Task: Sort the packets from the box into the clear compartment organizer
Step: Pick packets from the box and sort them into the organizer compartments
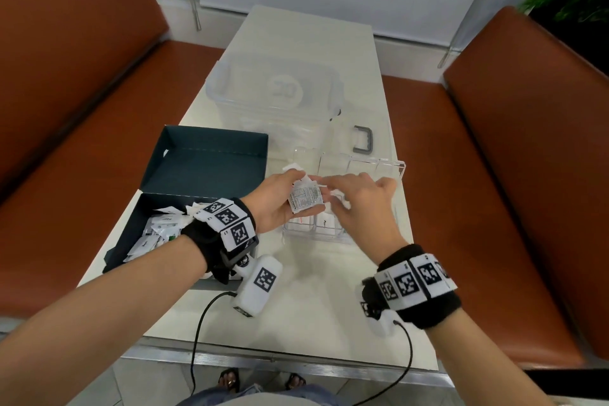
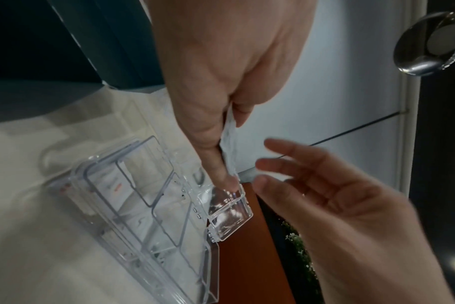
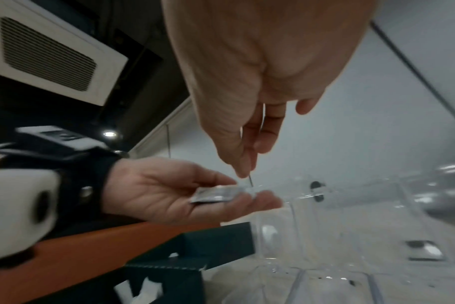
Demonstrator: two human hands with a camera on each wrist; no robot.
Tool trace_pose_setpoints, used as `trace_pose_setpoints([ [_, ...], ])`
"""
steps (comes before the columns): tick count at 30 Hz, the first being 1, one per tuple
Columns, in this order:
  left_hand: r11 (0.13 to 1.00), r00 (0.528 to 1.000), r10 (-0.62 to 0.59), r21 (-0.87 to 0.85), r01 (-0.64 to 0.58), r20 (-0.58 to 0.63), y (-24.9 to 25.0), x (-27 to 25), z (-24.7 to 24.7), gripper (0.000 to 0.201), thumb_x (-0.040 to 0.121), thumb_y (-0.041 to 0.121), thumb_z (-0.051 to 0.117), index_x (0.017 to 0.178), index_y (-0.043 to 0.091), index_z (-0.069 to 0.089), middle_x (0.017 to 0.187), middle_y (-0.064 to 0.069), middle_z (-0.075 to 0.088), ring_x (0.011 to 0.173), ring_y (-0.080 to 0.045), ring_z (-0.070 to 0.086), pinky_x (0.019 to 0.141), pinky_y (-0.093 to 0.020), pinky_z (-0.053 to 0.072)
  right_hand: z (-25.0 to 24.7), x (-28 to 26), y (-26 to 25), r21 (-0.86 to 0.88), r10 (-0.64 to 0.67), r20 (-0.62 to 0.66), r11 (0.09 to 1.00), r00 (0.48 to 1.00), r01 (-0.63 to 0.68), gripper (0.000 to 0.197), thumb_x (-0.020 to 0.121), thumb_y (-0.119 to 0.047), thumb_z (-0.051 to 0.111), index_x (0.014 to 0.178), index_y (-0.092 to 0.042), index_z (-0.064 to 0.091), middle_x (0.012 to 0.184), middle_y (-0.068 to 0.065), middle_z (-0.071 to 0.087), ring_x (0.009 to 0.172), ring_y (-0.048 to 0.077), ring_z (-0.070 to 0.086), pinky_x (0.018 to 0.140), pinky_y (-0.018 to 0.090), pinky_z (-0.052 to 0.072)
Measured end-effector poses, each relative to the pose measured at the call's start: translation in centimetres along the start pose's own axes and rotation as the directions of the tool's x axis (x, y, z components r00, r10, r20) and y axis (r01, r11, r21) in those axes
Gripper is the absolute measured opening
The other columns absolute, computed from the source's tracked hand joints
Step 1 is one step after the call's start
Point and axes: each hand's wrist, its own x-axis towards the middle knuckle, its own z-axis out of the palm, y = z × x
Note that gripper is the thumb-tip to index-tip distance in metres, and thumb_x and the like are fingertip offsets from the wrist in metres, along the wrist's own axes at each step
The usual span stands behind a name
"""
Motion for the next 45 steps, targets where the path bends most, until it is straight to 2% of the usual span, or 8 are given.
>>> trace_pose_setpoints([
  [5, 1.000, 1.000, -0.023, 0.005, 0.023, -0.003, 0.2, 0.2, 0.4, 0.029, 0.104, 0.019, 0.039, 0.102, 0.000, 0.061, 0.073, -0.008, 0.073, 0.061, -0.014, 0.069, 0.056, -0.025, 0.056, 0.5, -0.5, -2.4, -0.189, -0.195, 0.072, 0.960, 0.978, 0.206, 0.039, 0.072, -0.011, 0.075, 0.108, -0.027, 0.069, 0.103, -0.007, 0.067, 0.090, 0.022, 0.059, 0.082, 0.042, 0.030],
  [9, 0.998, 0.997, -0.041, 0.052, 0.038, 0.061, 0.3, 0.3, 0.5, 0.036, 0.103, 0.020, 0.036, 0.113, 0.000, 0.065, 0.101, -0.015, 0.069, 0.081, -0.021, 0.067, 0.084, -0.034, 0.057, 0.1, -0.3, -1.5, -0.074, -0.188, 0.015, 0.979, 0.982, 0.188, 0.021, 0.082, -0.011, 0.072, 0.099, -0.023, 0.072, 0.086, -0.008, 0.070, 0.080, 0.019, 0.061, 0.079, 0.036, 0.028],
  [14, 0.994, 0.998, -0.035, 0.106, 0.028, 0.060, -0.3, 0.5, 0.8, 0.024, 0.103, 0.021, 0.046, 0.109, 0.005, 0.063, 0.101, -0.011, 0.069, 0.093, -0.025, 0.072, 0.086, -0.039, 0.057, -1.7, 0.9, 0.5, 0.438, 0.186, 0.059, 0.878, 0.981, -0.193, 0.025, 0.092, -0.015, 0.061, 0.113, -0.028, 0.065, 0.072, -0.007, 0.064, 0.064, 0.001, 0.056, 0.063, 0.009, 0.042],
  [17, 0.980, 0.997, -0.009, 0.200, -0.007, 0.081, -0.3, 0.6, 0.8, 0.028, 0.104, 0.025, 0.044, 0.114, 0.012, 0.067, 0.110, -0.006, 0.073, 0.103, -0.019, 0.070, 0.089, -0.033, 0.056, -2.4, 1.9, 3.1, 0.394, 0.337, 0.043, 0.859, 0.940, -0.326, 0.017, 0.093, -0.017, 0.058, 0.099, -0.028, 0.070, 0.079, -0.016, 0.065, 0.062, -0.006, 0.057, 0.057, 0.003, 0.039],
  [23, 0.967, 0.998, 0.011, 0.253, -0.027, 0.065, -0.2, 0.7, 0.9, 0.029, 0.104, 0.027, 0.045, 0.116, 0.016, 0.069, 0.112, -0.001, 0.072, 0.097, -0.015, 0.069, 0.082, -0.026, 0.055, -0.4, 2.4, 7.4, 0.228, 0.467, 0.187, 0.835, 0.864, -0.501, 0.015, 0.091, -0.008, 0.060, 0.094, -0.012, 0.075, 0.089, -0.001, 0.070, 0.071, 0.001, 0.057, 0.067, 0.002, 0.037],
  [27, 0.963, 0.998, 0.007, 0.270, -0.023, 0.058, -0.4, 0.7, 0.9, 0.029, 0.103, 0.027, 0.045, 0.115, 0.016, 0.069, 0.112, -0.001, 0.072, 0.096, -0.015, 0.069, 0.079, -0.025, 0.055, 2.2, 1.7, 7.6, 0.083, 0.529, 0.346, 0.805, 0.775, -0.587, 0.016, 0.090, -0.013, 0.059, 0.091, -0.020, 0.074, 0.092, -0.001, 0.072, 0.092, 0.019, 0.065, 0.092, 0.037, 0.048],
  [30, 0.960, 0.999, 0.006, 0.278, -0.020, 0.051, -0.4, 0.6, 0.7, 0.029, 0.103, 0.028, 0.045, 0.114, 0.017, 0.070, 0.111, 0.000, 0.073, 0.096, -0.015, 0.069, 0.075, -0.024, 0.054, 3.8, 1.2, 7.4, -0.021, 0.569, 0.360, 0.797, 0.739, -0.603, 0.019, 0.090, -0.016, 0.057, 0.087, -0.027, 0.072, 0.092, -0.004, 0.071, 0.093, 0.021, 0.063, 0.097, 0.043, 0.042],
  [45, 0.953, 0.997, 0.064, 0.295, -0.075, 0.046, -0.9, 0.6, -0.6, 0.023, 0.097, 0.018, 0.058, 0.115, 0.010, 0.070, 0.076, 0.004, 0.053, 0.065, -0.009, 0.050, 0.061, -0.017, 0.049, 5.4, -0.5, 7.6, -0.411, 0.321, 0.379, 0.899, 0.868, -0.153, 0.023, 0.093, -0.023, 0.054, 0.109, -0.034, 0.066, 0.105, -0.006, 0.070, 0.103, 0.020, 0.055, 0.088, 0.038, 0.027],
])
